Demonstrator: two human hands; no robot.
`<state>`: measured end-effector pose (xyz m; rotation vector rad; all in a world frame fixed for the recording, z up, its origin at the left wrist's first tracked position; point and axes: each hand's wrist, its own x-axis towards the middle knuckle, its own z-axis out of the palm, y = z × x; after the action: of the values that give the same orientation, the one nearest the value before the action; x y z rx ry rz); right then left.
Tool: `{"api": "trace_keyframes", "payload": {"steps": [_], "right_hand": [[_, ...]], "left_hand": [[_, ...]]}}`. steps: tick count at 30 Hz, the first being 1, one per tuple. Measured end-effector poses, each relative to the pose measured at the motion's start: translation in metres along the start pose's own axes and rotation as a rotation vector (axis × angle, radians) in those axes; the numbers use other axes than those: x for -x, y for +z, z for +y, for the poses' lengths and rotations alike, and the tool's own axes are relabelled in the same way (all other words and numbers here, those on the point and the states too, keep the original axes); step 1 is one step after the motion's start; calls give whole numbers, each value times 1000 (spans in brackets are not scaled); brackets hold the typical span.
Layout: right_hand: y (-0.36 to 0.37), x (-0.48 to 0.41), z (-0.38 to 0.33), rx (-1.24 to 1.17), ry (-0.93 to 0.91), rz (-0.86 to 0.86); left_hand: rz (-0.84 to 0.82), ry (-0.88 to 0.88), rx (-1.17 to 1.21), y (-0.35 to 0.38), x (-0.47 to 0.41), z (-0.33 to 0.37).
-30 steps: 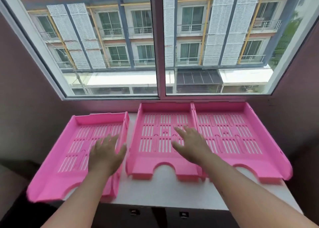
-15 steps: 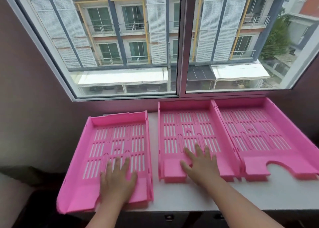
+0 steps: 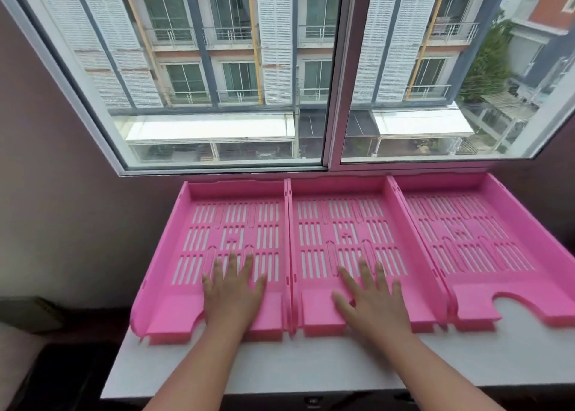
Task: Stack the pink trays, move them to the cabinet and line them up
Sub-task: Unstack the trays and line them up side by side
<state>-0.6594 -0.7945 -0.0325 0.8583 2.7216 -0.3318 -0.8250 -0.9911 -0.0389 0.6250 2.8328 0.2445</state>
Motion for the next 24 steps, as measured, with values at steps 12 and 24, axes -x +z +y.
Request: {"api": "trace_keyframes", "payload": {"steps": [12, 24], "right_hand": [[-17, -4, 6, -65, -34, -94], [-38, 18, 103, -331, 121, 286]], "left_hand": [[-75, -13, 36, -7, -26, 2], [97, 13, 542, 5, 71, 79]]}}
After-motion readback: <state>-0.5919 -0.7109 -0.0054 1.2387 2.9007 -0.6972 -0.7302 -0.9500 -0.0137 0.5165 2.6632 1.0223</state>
